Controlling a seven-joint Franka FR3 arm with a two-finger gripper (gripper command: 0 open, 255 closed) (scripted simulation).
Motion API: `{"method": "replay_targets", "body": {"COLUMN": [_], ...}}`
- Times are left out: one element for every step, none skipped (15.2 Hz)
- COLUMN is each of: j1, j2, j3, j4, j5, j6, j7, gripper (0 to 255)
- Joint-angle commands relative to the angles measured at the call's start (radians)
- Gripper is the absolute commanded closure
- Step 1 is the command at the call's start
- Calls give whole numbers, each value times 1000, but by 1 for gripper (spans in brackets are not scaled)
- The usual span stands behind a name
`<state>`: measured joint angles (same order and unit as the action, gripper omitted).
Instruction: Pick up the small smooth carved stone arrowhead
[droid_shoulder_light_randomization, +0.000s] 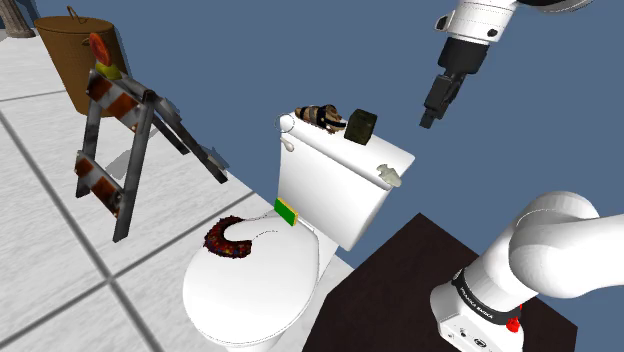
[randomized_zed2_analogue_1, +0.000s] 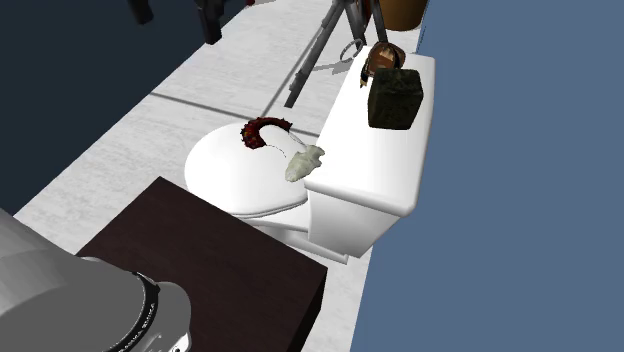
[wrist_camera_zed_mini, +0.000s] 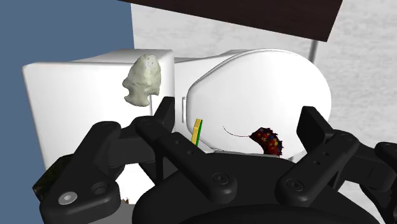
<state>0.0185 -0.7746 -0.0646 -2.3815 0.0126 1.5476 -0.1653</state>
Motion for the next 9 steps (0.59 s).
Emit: {"method": "replay_targets", "body": {"j1": [0,-6,-13,-19,-26,-33,-40,-48,-56], "j2": [0,-8,-15,-19,-22,-23,-21,-18,-12], "j3": [0,-7,-13,-21,-28,-36,-44,-53,-62], "j4": [0,-37,-73,-107,-141,-173,-204,-233,-261], "j5": [0,-9,-17,-26,-35,-43,-52,-61,-70], "j6": [0,41,82,124,167,210,255,300,346], "j7": [0,-5,-10,-15,-19,-24,-29,-34,-38], "gripper": [0,0,0,0,0,0,0,0,0]}}
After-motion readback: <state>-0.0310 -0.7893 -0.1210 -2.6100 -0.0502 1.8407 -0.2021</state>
